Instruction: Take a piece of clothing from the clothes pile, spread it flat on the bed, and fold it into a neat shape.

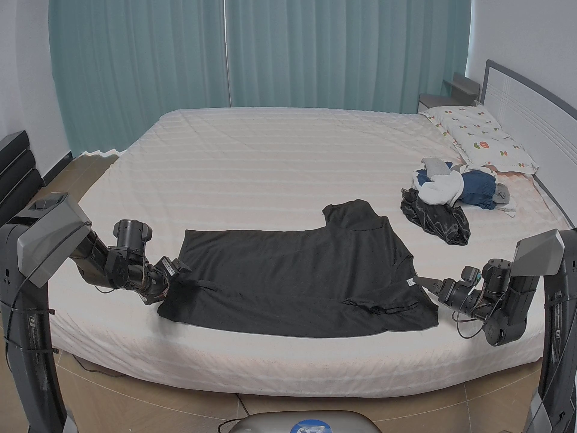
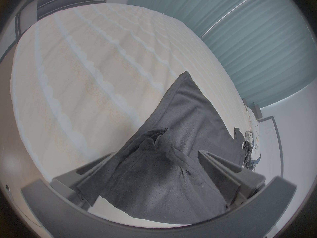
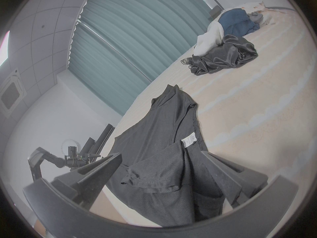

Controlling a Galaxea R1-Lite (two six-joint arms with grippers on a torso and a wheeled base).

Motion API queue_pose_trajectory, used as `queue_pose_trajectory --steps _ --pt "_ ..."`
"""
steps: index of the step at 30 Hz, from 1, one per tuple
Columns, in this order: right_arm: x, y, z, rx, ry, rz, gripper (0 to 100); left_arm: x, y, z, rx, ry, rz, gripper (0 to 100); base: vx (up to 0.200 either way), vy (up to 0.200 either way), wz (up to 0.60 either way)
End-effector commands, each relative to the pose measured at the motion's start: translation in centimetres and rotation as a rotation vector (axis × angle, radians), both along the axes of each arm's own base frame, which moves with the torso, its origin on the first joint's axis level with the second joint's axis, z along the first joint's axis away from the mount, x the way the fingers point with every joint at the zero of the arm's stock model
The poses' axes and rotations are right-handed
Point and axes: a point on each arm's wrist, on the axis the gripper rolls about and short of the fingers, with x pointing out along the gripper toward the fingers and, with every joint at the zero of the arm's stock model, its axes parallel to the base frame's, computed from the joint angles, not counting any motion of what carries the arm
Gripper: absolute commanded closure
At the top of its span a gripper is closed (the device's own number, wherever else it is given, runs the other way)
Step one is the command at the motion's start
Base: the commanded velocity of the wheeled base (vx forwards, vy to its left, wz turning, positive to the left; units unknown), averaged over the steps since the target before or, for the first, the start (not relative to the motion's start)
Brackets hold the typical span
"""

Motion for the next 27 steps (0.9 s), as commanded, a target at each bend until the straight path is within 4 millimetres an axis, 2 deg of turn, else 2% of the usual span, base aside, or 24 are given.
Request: queue_pose_trajectory --steps 1,4,8,13,20,27 --pt "-0.6 0.0 1.5 0.028 -0.004 -0.014 0 -0.4 0.2 0.4 -0.034 0.004 0.029 0 0.000 0.000 0.00" --pt "-1.2 0.1 2.8 0.079 0.016 -0.027 0 -0.5 0.6 1.3 -0.096 -0.002 0.090 0 0.000 0.000 0.00" --pt "-1.6 0.1 3.3 0.125 0.041 -0.044 0 -0.8 1.3 2.5 -0.152 -0.014 0.153 0 0.000 0.000 0.00" --pt "-1.6 -0.1 3.3 0.132 0.048 -0.053 0 -1.7 1.9 3.7 -0.230 -0.011 0.151 0 0.200 0.000 0.00" --pt "-1.9 -0.2 3.0 0.130 0.063 -0.056 0 -1.7 2.0 3.4 -0.248 -0.003 0.139 0 0.200 0.000 0.00" --pt "-2.3 0.2 3.0 0.127 0.075 -0.043 0 -2.6 2.0 3.0 -0.200 0.013 0.089 0 0.000 0.000 0.00"
